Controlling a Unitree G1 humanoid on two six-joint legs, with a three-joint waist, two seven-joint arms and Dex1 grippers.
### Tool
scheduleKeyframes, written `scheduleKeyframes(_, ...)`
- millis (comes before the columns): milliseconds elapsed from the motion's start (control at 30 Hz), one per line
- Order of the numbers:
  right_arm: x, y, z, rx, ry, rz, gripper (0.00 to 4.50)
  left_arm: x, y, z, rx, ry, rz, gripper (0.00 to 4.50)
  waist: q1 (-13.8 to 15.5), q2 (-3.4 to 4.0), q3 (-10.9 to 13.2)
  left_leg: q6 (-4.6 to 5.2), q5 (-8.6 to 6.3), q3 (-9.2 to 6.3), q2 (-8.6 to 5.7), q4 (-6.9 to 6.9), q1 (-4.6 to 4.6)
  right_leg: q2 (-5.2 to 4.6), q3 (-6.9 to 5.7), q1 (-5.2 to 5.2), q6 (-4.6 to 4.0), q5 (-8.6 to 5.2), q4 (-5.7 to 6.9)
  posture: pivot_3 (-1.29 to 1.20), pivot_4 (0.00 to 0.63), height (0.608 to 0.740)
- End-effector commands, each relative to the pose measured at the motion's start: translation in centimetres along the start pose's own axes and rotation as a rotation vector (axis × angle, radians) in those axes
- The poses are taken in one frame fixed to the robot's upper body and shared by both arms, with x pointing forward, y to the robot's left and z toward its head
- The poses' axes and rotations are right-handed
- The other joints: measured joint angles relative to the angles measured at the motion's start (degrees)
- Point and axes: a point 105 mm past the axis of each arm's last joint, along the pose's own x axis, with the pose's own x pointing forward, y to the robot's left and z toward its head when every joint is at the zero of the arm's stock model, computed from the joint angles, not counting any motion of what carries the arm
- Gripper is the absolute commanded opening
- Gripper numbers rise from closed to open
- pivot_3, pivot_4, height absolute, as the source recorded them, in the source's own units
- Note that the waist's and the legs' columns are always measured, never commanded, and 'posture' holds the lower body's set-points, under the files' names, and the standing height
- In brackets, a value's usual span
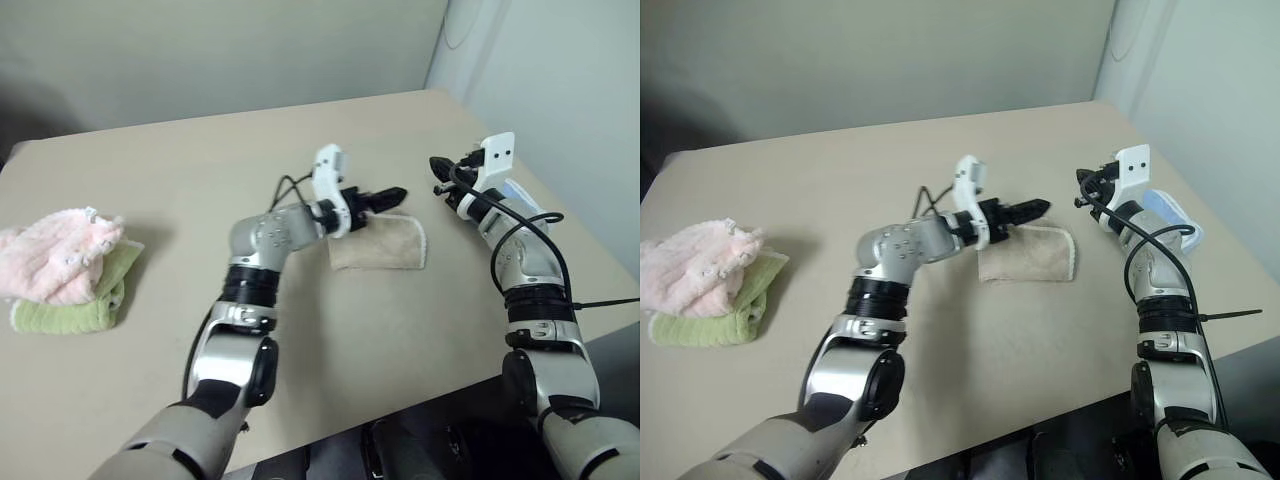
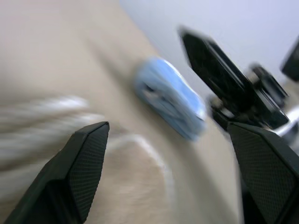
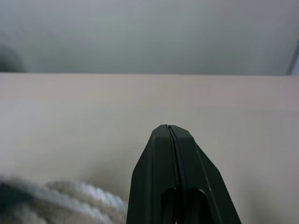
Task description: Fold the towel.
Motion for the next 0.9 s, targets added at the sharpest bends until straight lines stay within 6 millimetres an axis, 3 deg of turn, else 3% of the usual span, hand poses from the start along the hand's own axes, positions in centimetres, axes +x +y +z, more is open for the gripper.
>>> scheduleKeyframes(33, 0.2, 2.0, 1.6, -0.008, -0.020, 0.138, 0.00, -2.3, 0.7, 2.7, 0.161, -0.134, 0.040, 4.32, -0.1, 0.00, 0.0, 0.00, 0.00, 0.00, 0.00, 0.00, 0.00, 0.00, 0.01, 0.00, 0.00, 0.00, -0.01, 0.00, 0.150, 0.740)
scheduleKeyframes(100, 0.0, 3.5, 1.0, -0.010, 0.009, 0.213, 0.00, -3.2, 1.2, 2.5, 0.238, -0.128, 0.049, 3.87, -0.1, 0.00, 0.0, -0.01, 0.00, 0.00, -0.01, 0.02, -0.04, 0.01, -0.01, -0.03, 0.00, 0.00, -0.02, 0.00, 0.150, 0.740)
scheduleKeyframes(333, 0.1, 6.4, -3.2, 0.029, 0.127, 0.322, 0.00, -2.8, 0.0, 0.0, 0.409, -0.064, -0.069, 1.36, 0.8, 0.00, 0.0, 0.02, -0.01, -0.15, -0.04, 0.21, -0.20, -0.04, -0.11, -0.01, 0.09, 0.06, -0.10, 0.00, 0.150, 0.740)
scheduleKeyframes(467, -0.3, 7.3, -6.7, 0.056, 0.216, 0.339, 0.00, -1.2, 1.1, -3.7, 0.462, 0.067, -0.066, 0.03, 0.8, 0.00, 0.0, 0.06, -0.01, -0.16, -0.04, 0.33, -0.22, -0.05, -0.11, 0.02, 0.11, 0.15, -0.09, 0.00, 0.150, 0.740)
scheduleKeyframes(633, -1.1, 7.5, -10.9, 0.033, 0.338, 0.320, 0.00, -0.4, 4.7, -8.4, 0.505, 0.245, 0.038, 0.03, 0.6, 0.01, 0.0, 0.11, -0.02, -0.17, -0.04, 0.35, -0.22, -0.06, -0.09, 0.00, 0.11, 0.19, -0.06, 0.00, 0.150, 0.740)
scheduleKeyframes(700, -1.3, 7.5, -12.0, 0.006, 0.372, 0.311, 0.00, -0.4, 5.6, -9.3, 0.513, 0.272, 0.055, 0.03, 0.5, 0.00, -0.1, 0.12, -0.02, -0.18, -0.03, 0.34, -0.21, -0.06, -0.10, 0.01, 0.11, 0.20, -0.04, 0.00, 0.150, 0.740)
scheduleKeyframes(800, -1.5, 7.2, -12.5, -0.040, 0.378, 0.300, 0.00, -0.4, 5.6, -9.2, 0.488, 0.237, 0.049, 0.03, 0.5, 0.03, -0.1, 0.55, -0.25, -0.22, -0.03, 0.29, 0.30, -0.08, -0.11, 0.59, 0.10, 0.20, -0.13, 0.00, 0.150, 0.740)
scheduleKeyframes(900, -1.3, 6.3, -10.8, -0.072, 0.315, 0.274, 0.00, -0.5, 4.3, -6.6, 0.418, 0.071, 0.013, 0.03, 0.5, 0.03, -0.1, 1.02, -0.41, -0.24, -0.03, 0.25, 0.59, -0.09, -0.12, 0.96, 0.11, 0.36, -0.33, 0.00, 0.150, 0.740)
